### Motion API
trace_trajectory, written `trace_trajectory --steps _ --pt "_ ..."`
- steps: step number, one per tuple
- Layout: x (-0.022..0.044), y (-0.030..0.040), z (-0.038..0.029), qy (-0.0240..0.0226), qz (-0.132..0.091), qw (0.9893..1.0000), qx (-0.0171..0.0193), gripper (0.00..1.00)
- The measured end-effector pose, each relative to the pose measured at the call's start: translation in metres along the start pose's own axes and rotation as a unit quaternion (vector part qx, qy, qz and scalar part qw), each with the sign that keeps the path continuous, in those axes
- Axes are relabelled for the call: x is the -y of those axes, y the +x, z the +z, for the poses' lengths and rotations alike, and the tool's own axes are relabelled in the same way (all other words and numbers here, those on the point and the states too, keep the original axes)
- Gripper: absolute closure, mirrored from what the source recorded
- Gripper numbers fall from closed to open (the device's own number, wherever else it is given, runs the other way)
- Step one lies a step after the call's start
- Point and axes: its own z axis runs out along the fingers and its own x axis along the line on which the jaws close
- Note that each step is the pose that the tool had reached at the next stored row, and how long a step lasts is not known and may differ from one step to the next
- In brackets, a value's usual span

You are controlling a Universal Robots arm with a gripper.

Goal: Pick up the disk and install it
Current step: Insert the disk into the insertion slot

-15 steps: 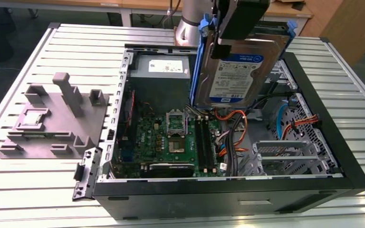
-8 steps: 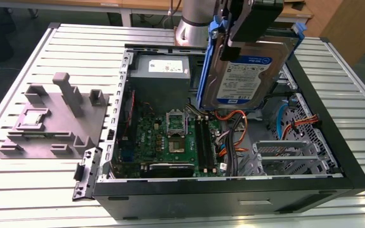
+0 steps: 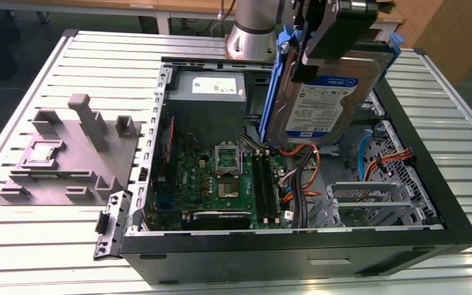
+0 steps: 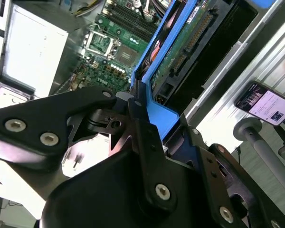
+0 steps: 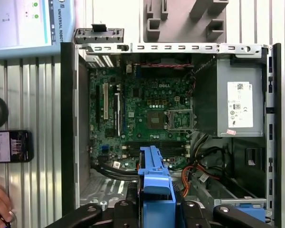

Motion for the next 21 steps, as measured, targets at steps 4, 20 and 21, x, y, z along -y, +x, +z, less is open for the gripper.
trace_trajectory --steps 4,20,21 --pt "0.0028 0.0097 0.0014 0.0 0.0 1.0 0.0 0.64" --pt "0.029 0.019 0.0076 0.0 0.0 1.0 -0.0001 0.64" --pt "0.0291 0.019 0.0076 0.0 0.0 1.0 0.0 0.64"
